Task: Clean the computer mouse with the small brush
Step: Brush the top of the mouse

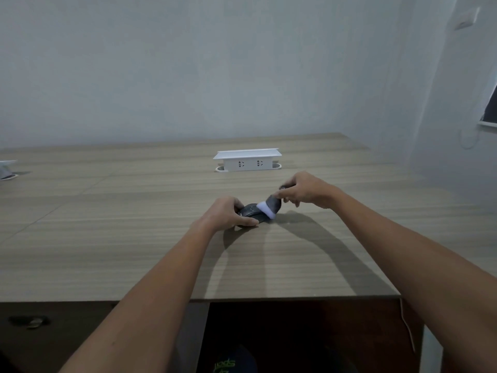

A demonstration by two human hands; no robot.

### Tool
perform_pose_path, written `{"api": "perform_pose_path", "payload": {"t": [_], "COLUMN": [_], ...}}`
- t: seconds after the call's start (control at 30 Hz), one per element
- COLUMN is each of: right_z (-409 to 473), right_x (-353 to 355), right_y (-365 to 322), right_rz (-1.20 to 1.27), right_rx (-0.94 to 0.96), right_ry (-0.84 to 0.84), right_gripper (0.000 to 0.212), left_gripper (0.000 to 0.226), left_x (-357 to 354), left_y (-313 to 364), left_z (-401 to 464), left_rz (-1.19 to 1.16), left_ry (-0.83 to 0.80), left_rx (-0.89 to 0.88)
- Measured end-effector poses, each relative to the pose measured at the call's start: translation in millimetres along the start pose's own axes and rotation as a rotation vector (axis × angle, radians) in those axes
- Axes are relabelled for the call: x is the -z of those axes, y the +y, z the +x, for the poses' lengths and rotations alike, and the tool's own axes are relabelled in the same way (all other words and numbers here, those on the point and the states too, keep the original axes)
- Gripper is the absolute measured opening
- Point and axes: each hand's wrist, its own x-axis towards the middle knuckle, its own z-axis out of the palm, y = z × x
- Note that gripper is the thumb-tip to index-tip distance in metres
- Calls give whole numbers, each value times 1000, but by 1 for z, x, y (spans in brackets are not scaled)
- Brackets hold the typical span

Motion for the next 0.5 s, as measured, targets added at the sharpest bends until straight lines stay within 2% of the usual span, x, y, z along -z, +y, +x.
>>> {"api": "perform_pose_path", "payload": {"t": [0.1,0.17,0.23,0.3,0.37,0.4,0.5], "right_z": [4,4,3,4,6,6,4], "right_x": [0,-1,-1,-1,-2,-2,-4], "right_y": [2,1,0,2,3,3,1], "right_rz": [-193,-36,110,34,-125,-117,164], "right_rx": [-75,-43,-6,-32,-76,-79,-27], "right_ry": [103,140,80,42,103,141,132], "right_gripper": [17,20,23,22,24,23,18], "left_gripper": [41,41,40,39,40,40,39], "left_x": [0,0,1,2,2,2,4], "left_y": [-1,-2,-3,-4,-4,-3,-4], "left_z": [0,1,2,3,3,3,4], "left_rz": [-12,-10,9,15,14,18,29], "left_ry": [-20,-26,-32,-40,-48,-53,-71], "left_rx": [3,1,-1,-7,-7,-7,-20]}}
